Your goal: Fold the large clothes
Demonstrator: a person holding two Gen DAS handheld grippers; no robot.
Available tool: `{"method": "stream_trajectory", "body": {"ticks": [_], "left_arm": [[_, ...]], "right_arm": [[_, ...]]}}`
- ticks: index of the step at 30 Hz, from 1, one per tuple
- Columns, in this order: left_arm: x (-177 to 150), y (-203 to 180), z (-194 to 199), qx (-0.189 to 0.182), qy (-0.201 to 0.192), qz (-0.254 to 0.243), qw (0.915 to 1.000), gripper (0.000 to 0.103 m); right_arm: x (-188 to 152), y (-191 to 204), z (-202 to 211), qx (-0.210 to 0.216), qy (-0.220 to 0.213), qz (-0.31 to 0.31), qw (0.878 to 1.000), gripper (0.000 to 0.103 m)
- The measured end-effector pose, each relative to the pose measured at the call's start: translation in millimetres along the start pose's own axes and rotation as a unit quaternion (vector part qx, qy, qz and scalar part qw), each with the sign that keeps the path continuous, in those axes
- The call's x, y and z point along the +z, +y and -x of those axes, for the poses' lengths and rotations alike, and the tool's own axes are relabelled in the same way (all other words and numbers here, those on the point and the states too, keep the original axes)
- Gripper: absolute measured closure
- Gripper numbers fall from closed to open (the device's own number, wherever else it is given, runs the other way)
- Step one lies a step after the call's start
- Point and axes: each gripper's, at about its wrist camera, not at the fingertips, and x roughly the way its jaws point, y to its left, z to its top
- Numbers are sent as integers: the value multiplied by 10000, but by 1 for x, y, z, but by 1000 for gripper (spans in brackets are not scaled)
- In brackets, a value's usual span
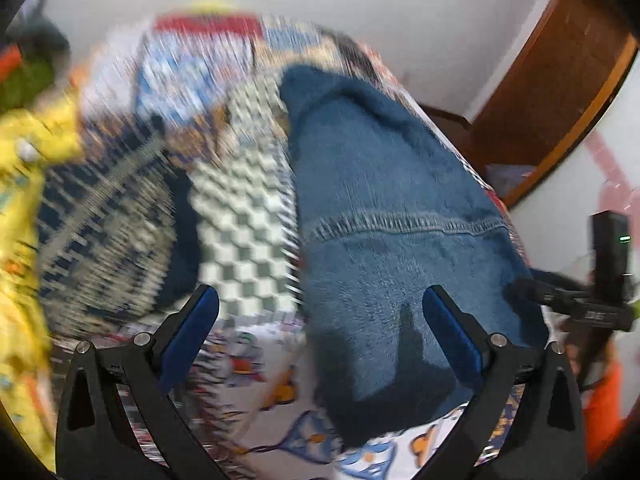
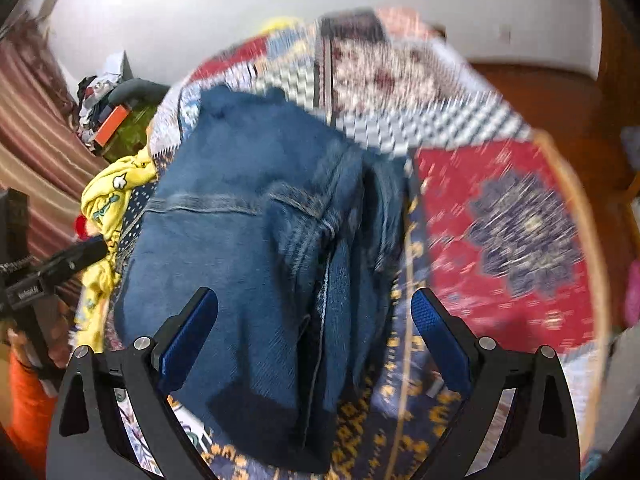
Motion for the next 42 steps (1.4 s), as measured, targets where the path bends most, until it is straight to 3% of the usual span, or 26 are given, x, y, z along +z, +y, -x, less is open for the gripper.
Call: {"method": "stream_trajectory", "body": {"ticks": [4,7,10,16,18,20,21,23,26,29,33,37,42], "left_arm": [[8,14,-36,-611,513,406,9960,1],[15,24,-54,-1139,723,750,9880,1],[19,31,-69,-1330,773,1027,9828,1],[18,33,-89,-1646,965,1356,9722,1],[17,31,-88,-1785,958,1301,9706,15],[15,32,-84,-1937,984,1337,9669,22],[14,30,-80,-1866,954,1270,9695,26],[10,19,-70,-1732,913,1130,9741,34],[10,8,-52,-1721,838,981,9766,43],[9,1,-20,-1665,613,732,9814,46],[10,6,37,-1644,301,544,9844,46],[15,20,101,-1608,-252,444,9857,46],[25,59,167,-1510,-869,468,9836,46]], "right_arm": [[9,-26,-30,478,405,-572,9964,7],[15,-42,-43,927,560,-925,9898,7],[21,-49,-50,1195,592,-1000,9860,5],[26,-46,-52,1195,607,-973,9862,6],[26,-48,-51,1234,639,-984,9854,8],[25,-48,-51,1282,760,-973,9840,17],[25,-48,-51,1337,817,-1005,9825,21],[26,-48,-52,1393,913,-1096,9799,37],[29,-37,-42,1235,868,-974,9837,54],[30,-18,-27,1261,801,-751,9859,66],[30,20,-1,1390,617,-337,9878,71],[41,67,26,1498,278,3,9883,71],[65,132,42,1723,-138,520,9836,71]]}}
